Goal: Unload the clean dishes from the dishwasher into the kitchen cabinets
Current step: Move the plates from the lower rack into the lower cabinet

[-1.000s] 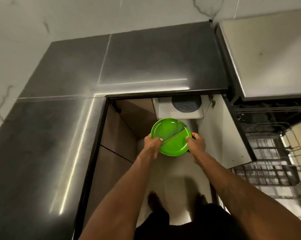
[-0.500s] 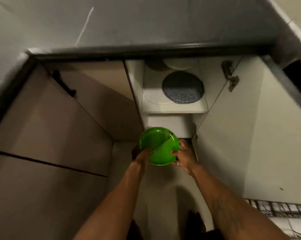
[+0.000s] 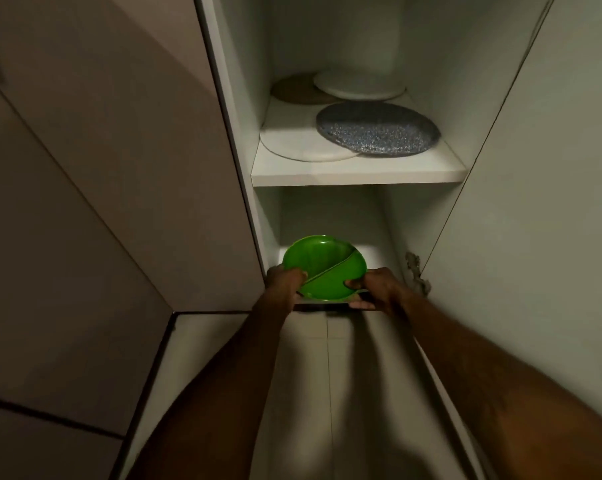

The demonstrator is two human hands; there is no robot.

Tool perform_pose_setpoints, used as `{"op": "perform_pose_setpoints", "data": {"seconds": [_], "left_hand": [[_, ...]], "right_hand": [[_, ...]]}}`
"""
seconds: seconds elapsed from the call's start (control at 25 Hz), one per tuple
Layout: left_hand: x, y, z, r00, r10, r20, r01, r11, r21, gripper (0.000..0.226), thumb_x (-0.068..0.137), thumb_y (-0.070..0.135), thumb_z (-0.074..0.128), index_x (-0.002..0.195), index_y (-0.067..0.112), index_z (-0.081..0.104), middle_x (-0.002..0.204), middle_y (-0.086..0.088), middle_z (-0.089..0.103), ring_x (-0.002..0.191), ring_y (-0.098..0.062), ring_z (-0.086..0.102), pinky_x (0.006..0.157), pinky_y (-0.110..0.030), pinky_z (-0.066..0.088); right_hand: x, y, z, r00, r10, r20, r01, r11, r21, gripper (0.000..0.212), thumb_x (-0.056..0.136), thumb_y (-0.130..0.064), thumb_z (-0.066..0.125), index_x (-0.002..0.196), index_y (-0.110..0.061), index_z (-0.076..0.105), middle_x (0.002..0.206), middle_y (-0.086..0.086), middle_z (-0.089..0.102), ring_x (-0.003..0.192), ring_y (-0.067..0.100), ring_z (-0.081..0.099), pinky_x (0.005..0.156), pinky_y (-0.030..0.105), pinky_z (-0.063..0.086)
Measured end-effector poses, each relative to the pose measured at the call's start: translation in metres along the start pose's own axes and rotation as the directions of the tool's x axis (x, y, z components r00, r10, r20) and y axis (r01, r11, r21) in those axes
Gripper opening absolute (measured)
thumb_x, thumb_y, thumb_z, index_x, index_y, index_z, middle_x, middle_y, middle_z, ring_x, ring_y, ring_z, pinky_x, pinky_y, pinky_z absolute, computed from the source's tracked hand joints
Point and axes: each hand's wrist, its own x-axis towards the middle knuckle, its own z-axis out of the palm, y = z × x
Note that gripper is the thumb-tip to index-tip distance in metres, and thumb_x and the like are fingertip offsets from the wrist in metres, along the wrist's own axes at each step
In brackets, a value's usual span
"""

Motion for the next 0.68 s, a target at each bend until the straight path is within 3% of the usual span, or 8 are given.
{"op": "perform_pose_setpoints", "data": {"seconds": [0.12,0.24,0.4,0.48,0.56,0.6,0.68], "left_hand": [[0.016,0.02,0.009,0.997,0.079,0.004,-0.079,0.995,0.058,0.036,0.085,-0.007,0.066,0.119,-0.001,0.058,0.107,-0.017,0.064,0.086,-0.03,0.064,0.062,-0.035,0.056],[0.037,0.025,0.019,0.996,0.089,0.021,-0.089,0.995,0.043,0.044,0.086,-0.004,0.067,0.128,-0.001,0.053,0.12,-0.018,0.062,0.087,-0.029,0.064,0.049,-0.031,0.054],[0.035,0.021,0.023,0.993,0.12,-0.019,-0.115,0.979,0.169,0.047,0.082,0.012,0.075,0.124,0.003,0.058,0.117,-0.016,0.065,0.09,-0.032,0.069,0.061,-0.039,0.062],[0.034,0.015,0.02,0.982,0.169,-0.079,-0.134,0.934,0.331,0.037,0.08,0.019,0.075,0.111,0.004,0.062,0.108,-0.013,0.067,0.088,-0.031,0.071,0.067,-0.036,0.062],[0.035,0.014,0.016,0.976,0.186,-0.116,-0.146,0.947,0.285,0.029,0.083,0.026,0.073,0.099,0.005,0.061,0.105,-0.013,0.069,0.091,-0.03,0.072,0.071,-0.035,0.06],[0.035,0.018,0.015,0.979,0.166,-0.117,-0.144,0.974,0.174,0.031,0.086,0.031,0.071,0.099,0.006,0.061,0.104,-0.014,0.07,0.093,-0.03,0.072,0.076,-0.037,0.06],[0.035,0.024,0.016,0.994,0.095,-0.059,-0.099,0.992,-0.074,0.036,0.094,0.043,0.062,0.099,0.007,0.059,0.099,-0.015,0.07,0.092,-0.029,0.072,0.086,-0.046,0.059]], "right_hand": [[0.031,-0.018,-0.002,0.997,-0.074,-0.017,0.072,0.993,-0.091,0.035,0.085,0.004,0.072,0.118,0.006,0.06,0.11,0.022,0.07,0.081,0.03,0.075,0.066,0.035,0.062],[0.044,-0.033,0.003,0.988,-0.147,-0.048,0.143,0.986,-0.081,0.034,0.087,0.007,0.068,0.119,0.008,0.058,0.112,0.021,0.067,0.082,0.031,0.073,0.058,0.031,0.06],[0.047,-0.032,0.017,0.96,-0.249,-0.13,0.24,0.967,-0.082,0.033,0.083,0.008,0.068,0.114,0.007,0.056,0.111,0.027,0.066,0.074,0.036,0.073,0.054,0.037,0.06],[0.044,-0.03,0.019,0.884,-0.419,-0.206,0.384,0.903,-0.193,0.044,0.07,0.002,0.074,0.109,-0.003,0.056,0.108,0.024,0.065,0.076,0.04,0.072,0.054,0.046,0.06],[0.04,-0.031,0.016,0.727,-0.665,-0.169,0.522,0.696,-0.493,0.045,0.061,-0.008,0.075,0.102,-0.012,0.058,0.096,0.016,0.068,0.078,0.036,0.07,0.06,0.048,0.061],[0.037,-0.031,0.016,0.655,-0.75,-0.093,0.535,0.547,-0.644,0.043,0.064,-0.011,0.075,0.103,-0.013,0.059,0.091,0.014,0.07,0.08,0.033,0.07,0.065,0.045,0.06],[0.03,-0.033,0.018,0.576,-0.812,0.093,0.497,0.258,-0.829,0.042,0.073,-0.016,0.077,0.111,-0.014,0.059,0.089,0.014,0.07,0.08,0.033,0.067,0.068,0.04,0.057]]}}
